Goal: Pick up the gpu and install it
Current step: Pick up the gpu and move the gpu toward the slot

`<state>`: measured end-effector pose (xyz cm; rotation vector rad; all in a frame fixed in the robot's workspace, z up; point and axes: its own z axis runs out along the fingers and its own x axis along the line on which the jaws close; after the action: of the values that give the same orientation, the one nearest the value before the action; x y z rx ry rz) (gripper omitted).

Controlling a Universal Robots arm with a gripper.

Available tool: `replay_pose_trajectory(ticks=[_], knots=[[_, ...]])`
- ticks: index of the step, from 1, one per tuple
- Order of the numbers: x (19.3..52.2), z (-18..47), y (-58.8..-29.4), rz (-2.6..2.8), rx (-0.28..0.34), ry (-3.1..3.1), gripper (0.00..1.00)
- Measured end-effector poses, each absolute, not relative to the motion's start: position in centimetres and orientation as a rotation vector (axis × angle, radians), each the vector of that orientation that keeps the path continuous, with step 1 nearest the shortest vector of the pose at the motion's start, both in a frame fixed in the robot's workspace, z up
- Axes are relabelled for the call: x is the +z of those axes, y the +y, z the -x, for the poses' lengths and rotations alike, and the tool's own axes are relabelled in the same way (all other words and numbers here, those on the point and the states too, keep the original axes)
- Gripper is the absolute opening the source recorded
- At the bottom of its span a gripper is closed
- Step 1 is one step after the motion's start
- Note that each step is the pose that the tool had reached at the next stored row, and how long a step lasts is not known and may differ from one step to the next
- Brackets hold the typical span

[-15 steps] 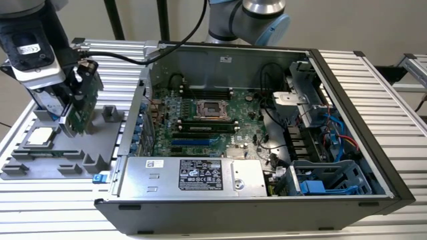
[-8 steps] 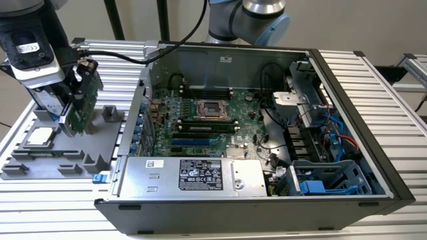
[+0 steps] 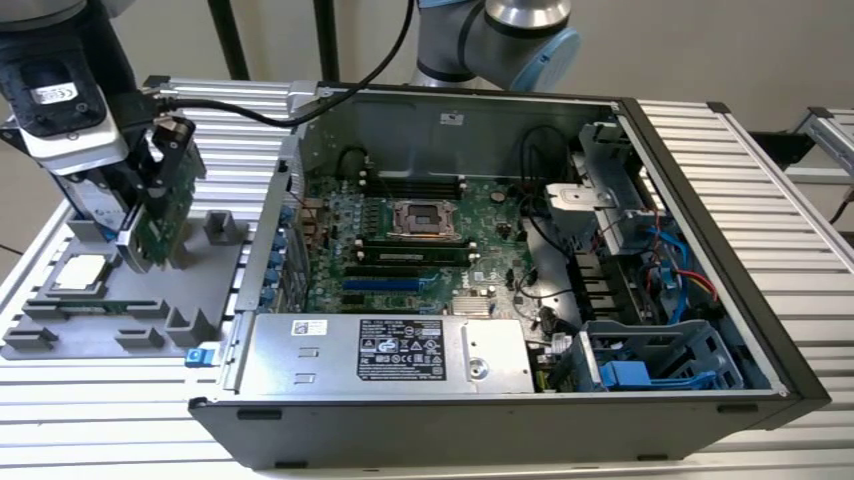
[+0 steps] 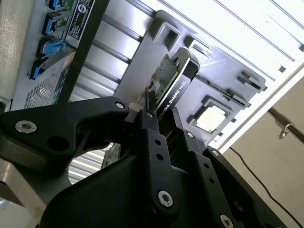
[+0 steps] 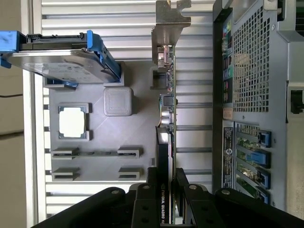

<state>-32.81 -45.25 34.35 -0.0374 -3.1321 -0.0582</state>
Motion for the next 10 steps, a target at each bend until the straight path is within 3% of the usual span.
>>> replay_pose_trajectory(ticks=[10], knots=[[34.53, 32.80, -45.25, 0.038, -0.058, -3.132, 0.00]])
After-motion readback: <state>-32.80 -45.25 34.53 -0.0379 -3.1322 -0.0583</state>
